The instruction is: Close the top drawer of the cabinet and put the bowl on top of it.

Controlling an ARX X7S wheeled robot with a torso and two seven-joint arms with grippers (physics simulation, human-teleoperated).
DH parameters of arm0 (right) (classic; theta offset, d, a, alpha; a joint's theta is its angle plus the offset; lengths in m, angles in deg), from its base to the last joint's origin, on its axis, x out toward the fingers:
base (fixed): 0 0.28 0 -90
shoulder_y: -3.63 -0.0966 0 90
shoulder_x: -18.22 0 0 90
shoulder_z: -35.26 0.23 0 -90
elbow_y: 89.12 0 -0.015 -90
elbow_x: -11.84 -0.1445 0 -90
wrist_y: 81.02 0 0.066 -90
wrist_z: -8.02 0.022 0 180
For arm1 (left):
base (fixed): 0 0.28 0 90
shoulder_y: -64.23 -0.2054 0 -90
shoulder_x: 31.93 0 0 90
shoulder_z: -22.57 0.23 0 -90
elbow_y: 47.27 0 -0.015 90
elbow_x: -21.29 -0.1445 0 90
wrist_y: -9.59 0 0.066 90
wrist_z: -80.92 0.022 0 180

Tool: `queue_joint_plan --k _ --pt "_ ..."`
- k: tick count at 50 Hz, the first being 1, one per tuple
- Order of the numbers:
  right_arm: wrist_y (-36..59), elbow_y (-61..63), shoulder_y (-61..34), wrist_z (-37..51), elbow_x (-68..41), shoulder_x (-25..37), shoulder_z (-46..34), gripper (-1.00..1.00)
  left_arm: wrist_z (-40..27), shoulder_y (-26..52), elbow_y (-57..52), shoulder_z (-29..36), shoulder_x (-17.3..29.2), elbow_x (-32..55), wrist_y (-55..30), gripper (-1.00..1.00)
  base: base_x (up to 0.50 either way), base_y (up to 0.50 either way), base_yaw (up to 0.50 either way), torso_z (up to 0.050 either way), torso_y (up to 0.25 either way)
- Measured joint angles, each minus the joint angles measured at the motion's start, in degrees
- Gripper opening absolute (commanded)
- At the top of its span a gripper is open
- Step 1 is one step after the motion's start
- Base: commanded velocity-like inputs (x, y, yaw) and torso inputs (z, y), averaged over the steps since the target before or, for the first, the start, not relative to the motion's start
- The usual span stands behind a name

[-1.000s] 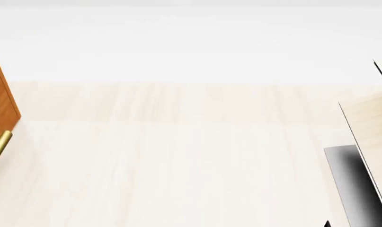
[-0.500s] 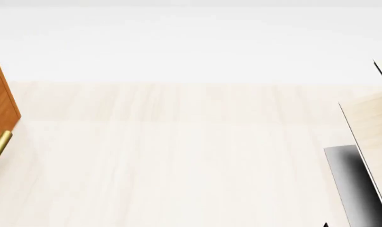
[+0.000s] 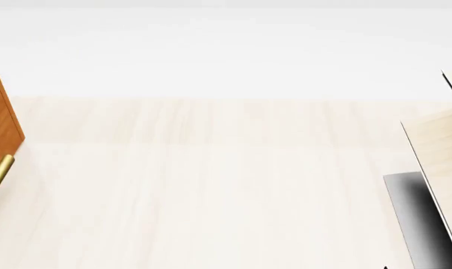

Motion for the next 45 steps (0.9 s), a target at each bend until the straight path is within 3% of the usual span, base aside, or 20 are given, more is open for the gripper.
queue_joint_plan --k 45 --pt "-1.0 -0.07 1.3 -0.11 -0.16 -0.26 0.33 1.0 1.71 -9.21 4.15 -2.52 0.6 -2.92 5.35 -1.0 0.0 0.0 0.0 0.0 0.0"
